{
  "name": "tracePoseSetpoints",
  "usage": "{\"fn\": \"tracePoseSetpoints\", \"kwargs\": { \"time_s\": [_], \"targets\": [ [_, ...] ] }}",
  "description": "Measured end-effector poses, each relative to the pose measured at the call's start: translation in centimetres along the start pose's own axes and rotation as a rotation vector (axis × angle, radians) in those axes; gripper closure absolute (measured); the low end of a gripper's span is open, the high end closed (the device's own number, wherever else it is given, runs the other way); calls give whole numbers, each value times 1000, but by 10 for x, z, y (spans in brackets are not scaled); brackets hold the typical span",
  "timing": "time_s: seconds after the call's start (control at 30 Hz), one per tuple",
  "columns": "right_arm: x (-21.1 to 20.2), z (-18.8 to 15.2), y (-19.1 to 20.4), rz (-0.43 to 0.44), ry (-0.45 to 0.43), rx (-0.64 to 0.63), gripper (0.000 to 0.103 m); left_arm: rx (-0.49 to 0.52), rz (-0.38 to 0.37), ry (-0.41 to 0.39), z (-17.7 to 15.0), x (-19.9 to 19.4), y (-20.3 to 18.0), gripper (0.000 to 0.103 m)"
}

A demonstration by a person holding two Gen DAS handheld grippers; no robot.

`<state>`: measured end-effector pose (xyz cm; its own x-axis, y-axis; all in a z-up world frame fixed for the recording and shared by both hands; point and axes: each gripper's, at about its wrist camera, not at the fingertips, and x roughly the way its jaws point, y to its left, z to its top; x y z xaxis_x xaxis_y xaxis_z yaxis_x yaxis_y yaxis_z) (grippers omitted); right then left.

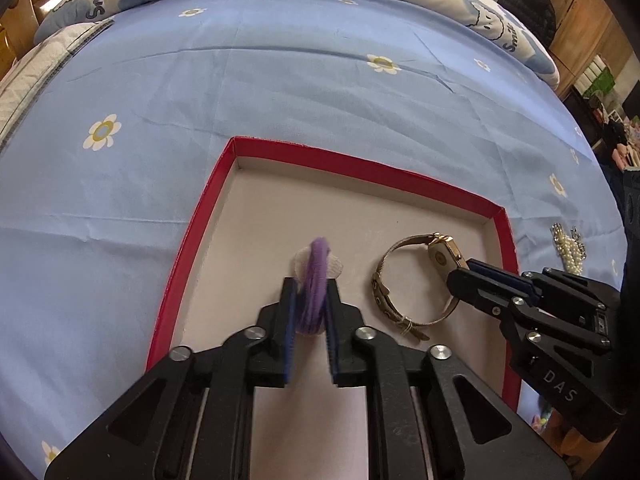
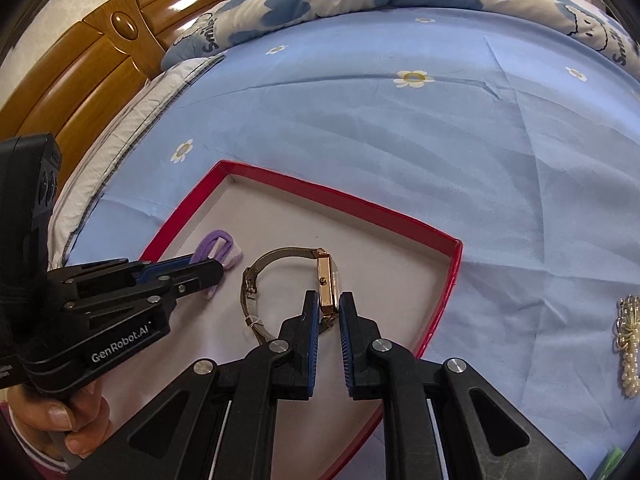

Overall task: Organize jewelry
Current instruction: 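Carry both items into the red box and open both tools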

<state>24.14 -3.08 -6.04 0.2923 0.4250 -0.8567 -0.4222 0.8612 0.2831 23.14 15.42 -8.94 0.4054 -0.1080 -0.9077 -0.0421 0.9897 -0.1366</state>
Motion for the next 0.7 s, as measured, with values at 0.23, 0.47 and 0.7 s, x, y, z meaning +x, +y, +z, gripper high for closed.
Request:
{"fn": "tracePoseSetpoints", "kwargs": {
  "time_s": [0.23, 0.47, 0.7],
  "targets": [
    [-12, -1, -6, 11, -20, 33, 87, -10, 12, 2, -4, -6, 3, 65],
    [-42, -8, -19, 20, -70, 86, 75, -26, 8, -26, -8, -24, 2, 55],
    [-77, -19, -38, 21, -123, 139, 71, -34, -22, -53, -13, -44, -9, 55]
  ]
}}
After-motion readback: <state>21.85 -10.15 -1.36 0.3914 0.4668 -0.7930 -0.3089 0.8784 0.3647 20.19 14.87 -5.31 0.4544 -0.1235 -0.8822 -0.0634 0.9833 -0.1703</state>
